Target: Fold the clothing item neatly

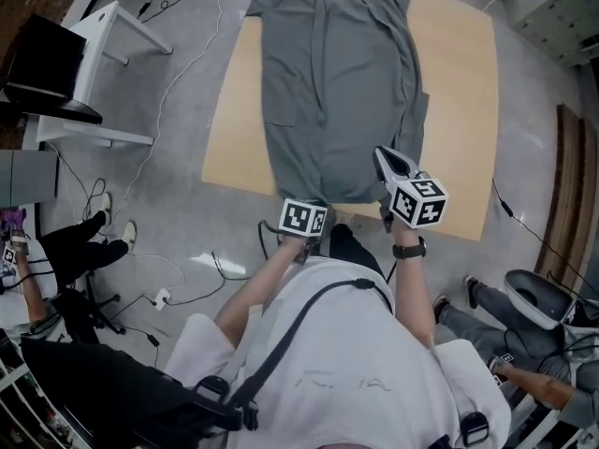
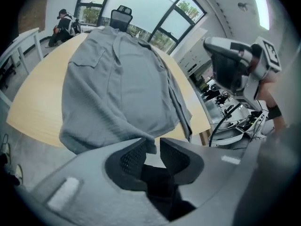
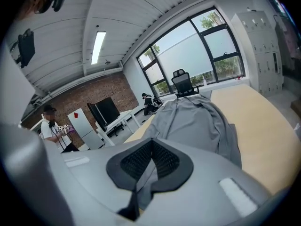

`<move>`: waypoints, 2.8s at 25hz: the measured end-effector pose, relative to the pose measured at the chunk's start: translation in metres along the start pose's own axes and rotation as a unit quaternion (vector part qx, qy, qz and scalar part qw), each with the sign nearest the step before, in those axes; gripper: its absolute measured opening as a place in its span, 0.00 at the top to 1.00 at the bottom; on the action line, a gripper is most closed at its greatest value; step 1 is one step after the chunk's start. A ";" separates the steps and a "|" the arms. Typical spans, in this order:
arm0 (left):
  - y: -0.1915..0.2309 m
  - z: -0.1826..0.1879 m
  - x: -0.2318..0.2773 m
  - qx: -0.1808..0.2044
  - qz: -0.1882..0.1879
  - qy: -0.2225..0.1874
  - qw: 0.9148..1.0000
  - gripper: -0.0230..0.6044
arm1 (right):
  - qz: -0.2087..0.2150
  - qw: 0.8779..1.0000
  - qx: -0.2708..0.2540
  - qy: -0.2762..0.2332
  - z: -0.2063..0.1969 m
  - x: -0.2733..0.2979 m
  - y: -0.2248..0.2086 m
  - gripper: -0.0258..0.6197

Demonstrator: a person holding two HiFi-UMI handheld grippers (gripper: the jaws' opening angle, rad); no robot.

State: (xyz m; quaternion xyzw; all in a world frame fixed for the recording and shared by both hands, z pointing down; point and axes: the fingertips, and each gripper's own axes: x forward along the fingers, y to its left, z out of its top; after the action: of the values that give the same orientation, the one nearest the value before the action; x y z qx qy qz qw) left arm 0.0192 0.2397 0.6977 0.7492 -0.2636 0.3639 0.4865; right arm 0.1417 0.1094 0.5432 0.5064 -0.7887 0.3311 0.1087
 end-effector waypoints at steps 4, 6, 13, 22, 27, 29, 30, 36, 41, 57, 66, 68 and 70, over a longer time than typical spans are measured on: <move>-0.019 0.028 -0.029 0.022 -0.005 -0.043 0.999 0.81 | -0.011 1.000 0.000 -0.008 0.005 -0.021 -0.016 0.96; -0.025 0.045 -0.039 0.035 -0.004 -0.063 0.997 0.81 | -0.024 1.000 0.002 -0.010 0.003 -0.034 -0.028 0.96; -0.057 0.105 -0.035 0.109 0.002 -0.094 0.989 0.81 | -0.080 0.996 0.027 0.023 -0.039 -0.072 -0.085 0.91; -0.097 0.091 0.015 0.165 -0.033 -0.032 0.985 0.81 | -0.099 0.987 0.073 0.103 -0.143 -0.069 -0.108 0.82; -0.126 0.050 0.056 0.198 -0.074 0.040 0.977 0.81 | -0.099 0.985 0.075 0.118 -0.165 -0.059 -0.125 0.82; -0.136 0.034 0.074 0.202 -0.096 0.061 0.973 0.81 | -0.094 0.986 0.067 0.122 -0.164 -0.049 -0.131 0.82; -0.140 0.027 0.081 0.201 -0.103 0.070 0.971 0.81 | -0.091 0.986 0.061 0.125 -0.163 -0.042 -0.133 0.81; -0.150 -0.017 0.112 0.242 -0.110 0.130 0.955 0.80 | -0.085 0.984 0.034 0.155 -0.162 -0.007 -0.149 0.76; -0.152 -0.044 0.132 0.225 -0.132 0.157 0.953 0.76 | -0.094 0.980 0.029 0.174 -0.169 0.008 -0.157 0.76; -0.146 -0.033 0.151 0.198 -0.133 0.123 0.963 0.95 | -0.107 0.978 0.034 0.178 -0.175 0.012 -0.170 0.93; -0.134 -0.001 0.048 0.198 -0.168 0.062 0.964 0.95 | -0.062 0.993 0.079 0.065 -0.110 -0.017 -0.110 0.93; -0.115 0.001 0.029 0.195 -0.155 0.046 0.967 0.95 | -0.038 0.995 0.079 0.046 -0.096 -0.006 -0.088 0.93; -0.098 0.011 0.012 0.179 -0.140 0.030 0.973 0.95 | -0.007 0.997 0.072 0.041 -0.076 0.011 -0.069 0.93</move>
State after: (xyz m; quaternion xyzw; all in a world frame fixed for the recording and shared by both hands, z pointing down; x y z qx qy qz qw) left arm 0.1028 0.2674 0.6522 0.8425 -0.0717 0.3558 0.3981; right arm 0.1841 0.1312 0.6344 0.5043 -0.7542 0.4069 0.1061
